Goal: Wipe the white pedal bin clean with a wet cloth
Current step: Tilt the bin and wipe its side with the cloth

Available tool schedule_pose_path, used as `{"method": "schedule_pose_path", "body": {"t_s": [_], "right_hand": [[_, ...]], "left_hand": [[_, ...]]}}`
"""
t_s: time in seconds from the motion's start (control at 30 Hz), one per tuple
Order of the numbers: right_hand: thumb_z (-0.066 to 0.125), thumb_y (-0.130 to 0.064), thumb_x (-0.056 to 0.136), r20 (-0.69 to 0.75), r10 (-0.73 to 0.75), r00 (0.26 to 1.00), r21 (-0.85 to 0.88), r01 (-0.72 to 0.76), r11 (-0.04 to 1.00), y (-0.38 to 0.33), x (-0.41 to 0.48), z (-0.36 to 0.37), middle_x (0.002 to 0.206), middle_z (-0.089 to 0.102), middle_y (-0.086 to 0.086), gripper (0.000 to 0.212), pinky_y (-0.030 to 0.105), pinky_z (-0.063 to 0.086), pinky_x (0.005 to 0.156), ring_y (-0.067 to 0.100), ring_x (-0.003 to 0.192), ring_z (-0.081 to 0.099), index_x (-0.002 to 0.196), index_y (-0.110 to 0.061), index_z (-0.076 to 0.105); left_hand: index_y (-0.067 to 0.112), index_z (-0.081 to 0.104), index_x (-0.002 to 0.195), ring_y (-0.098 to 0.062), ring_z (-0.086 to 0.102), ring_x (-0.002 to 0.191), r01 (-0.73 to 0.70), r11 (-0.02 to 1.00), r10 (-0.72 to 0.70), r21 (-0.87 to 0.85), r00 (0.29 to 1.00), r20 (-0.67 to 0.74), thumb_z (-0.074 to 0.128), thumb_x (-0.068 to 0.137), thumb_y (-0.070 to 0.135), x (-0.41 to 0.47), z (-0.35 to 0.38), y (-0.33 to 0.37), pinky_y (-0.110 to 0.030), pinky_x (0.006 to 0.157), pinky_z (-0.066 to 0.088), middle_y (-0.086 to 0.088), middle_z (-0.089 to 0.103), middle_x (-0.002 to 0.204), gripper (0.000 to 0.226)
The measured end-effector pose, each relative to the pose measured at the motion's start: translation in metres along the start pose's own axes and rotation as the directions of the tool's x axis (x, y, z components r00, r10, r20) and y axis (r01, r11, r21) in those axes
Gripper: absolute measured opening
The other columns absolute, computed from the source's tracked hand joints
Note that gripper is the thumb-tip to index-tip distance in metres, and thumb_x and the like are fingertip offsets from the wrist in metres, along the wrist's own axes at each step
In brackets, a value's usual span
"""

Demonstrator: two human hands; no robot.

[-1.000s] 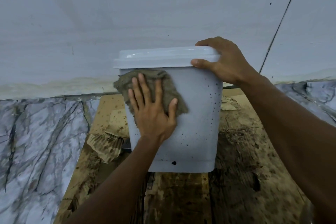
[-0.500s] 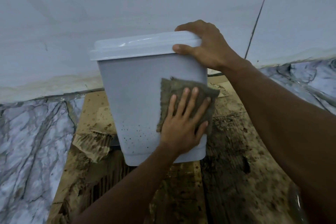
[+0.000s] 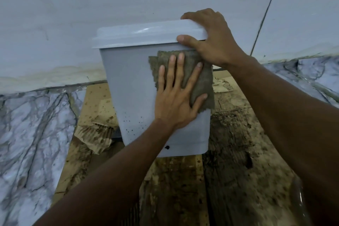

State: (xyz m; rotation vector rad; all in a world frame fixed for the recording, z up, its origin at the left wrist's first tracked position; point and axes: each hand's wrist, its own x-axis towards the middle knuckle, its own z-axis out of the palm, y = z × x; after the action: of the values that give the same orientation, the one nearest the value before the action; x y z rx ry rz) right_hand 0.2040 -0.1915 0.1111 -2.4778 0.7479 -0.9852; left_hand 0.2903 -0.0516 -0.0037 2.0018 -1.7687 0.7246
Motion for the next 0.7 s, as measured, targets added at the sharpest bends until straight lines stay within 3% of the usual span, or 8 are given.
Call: {"method": "schedule_pose_path", "body": {"t_s": [0.13,0.23,0.3,0.37,0.47,0.57,0.63,0.7], "right_hand": [[0.06,-0.062,0.083,-0.004,0.007,1.0,0.009,-0.007,1.0,-0.001,0.0,-0.002,0.119,0.058,-0.005,0.054,0.03,0.029,0.107,0.007,0.112,0.045,0.126,-0.029,0.061],[0.063,-0.058,0.085,-0.012,0.019,1.0,0.017,-0.019,1.0,-0.001,-0.001,-0.002,0.113,0.053,-0.009,0.051,0.033,0.03,0.109,0.003,0.109,0.041,0.126,-0.028,0.062],[0.063,-0.057,0.085,-0.019,0.027,0.999,0.022,-0.027,0.999,-0.001,-0.001,-0.002,0.113,0.052,-0.01,0.05,0.035,0.031,0.11,0.004,0.11,0.041,0.126,-0.028,0.062],[0.064,-0.058,0.084,-0.025,0.035,0.999,0.031,-0.034,0.999,-0.002,0.0,-0.001,0.112,0.051,-0.009,0.05,0.035,0.031,0.11,0.006,0.11,0.042,0.125,-0.029,0.062],[0.065,-0.057,0.083,-0.029,0.044,0.999,0.032,-0.043,0.999,-0.002,-0.001,0.0,0.112,0.052,-0.008,0.05,0.035,0.03,0.111,0.009,0.111,0.044,0.125,-0.03,0.062],[0.064,-0.059,0.083,-0.031,0.043,0.999,0.03,-0.042,0.999,-0.003,-0.002,0.0,0.116,0.055,-0.004,0.051,0.035,0.031,0.11,0.015,0.114,0.047,0.125,-0.031,0.062],[0.062,-0.062,0.08,-0.03,0.053,0.998,0.037,-0.052,0.998,-0.003,-0.003,0.0,0.121,0.057,0.0,0.053,0.035,0.033,0.109,0.02,0.119,0.048,0.125,-0.033,0.062],[0.062,-0.062,0.079,-0.027,0.072,0.997,0.049,-0.071,0.996,-0.002,-0.002,0.001,0.122,0.057,0.001,0.054,0.035,0.034,0.109,0.022,0.121,0.047,0.125,-0.035,0.061]], "left_hand": [[0.023,0.021,0.163,-0.036,-0.013,0.156,-0.149,0.989,0.149,-0.006,0.984,0.094,0.04,0.101,0.063,-0.057,0.02,0.014,-0.055,0.125,-0.009,-0.017,-0.007,0.168,0.076],[0.026,0.019,0.163,-0.032,-0.011,0.158,-0.268,0.963,0.259,0.024,0.946,0.195,0.04,0.101,0.06,-0.118,0.031,0.004,-0.051,0.126,-0.012,-0.012,-0.011,0.171,0.074],[0.028,0.017,0.163,-0.03,-0.006,0.158,-0.276,0.961,0.265,0.03,0.944,0.198,0.042,0.101,0.059,-0.14,0.03,-0.015,-0.049,0.127,-0.009,-0.009,-0.012,0.171,0.074],[0.028,0.016,0.162,-0.029,-0.007,0.158,-0.209,0.977,0.2,0.041,0.967,0.158,0.04,0.098,0.063,-0.135,0.024,-0.038,-0.048,0.127,-0.008,-0.008,-0.014,0.171,0.076],[0.024,0.017,0.162,-0.032,-0.011,0.157,0.034,0.998,-0.037,0.044,0.997,0.062,0.035,0.097,0.067,-0.087,0.007,-0.065,-0.051,0.126,-0.008,-0.016,-0.007,0.17,0.08],[0.017,0.021,0.162,-0.042,0.0,0.156,0.252,0.967,-0.25,0.034,0.967,-0.044,0.041,0.099,0.062,-0.041,-0.007,-0.071,-0.057,0.126,0.0,-0.029,0.008,0.166,0.08],[0.014,0.021,0.162,-0.046,0.003,0.155,0.304,0.953,-0.302,0.019,0.951,-0.063,0.042,0.1,0.059,-0.03,-0.008,-0.062,-0.06,0.125,0.0,-0.031,0.01,0.165,0.08],[0.016,0.019,0.162,-0.042,-0.003,0.155,0.238,0.971,-0.238,0.018,0.971,-0.014,0.038,0.1,0.061,-0.041,0.0,-0.043,-0.059,0.125,-0.004,-0.029,0.008,0.166,0.079]]}}
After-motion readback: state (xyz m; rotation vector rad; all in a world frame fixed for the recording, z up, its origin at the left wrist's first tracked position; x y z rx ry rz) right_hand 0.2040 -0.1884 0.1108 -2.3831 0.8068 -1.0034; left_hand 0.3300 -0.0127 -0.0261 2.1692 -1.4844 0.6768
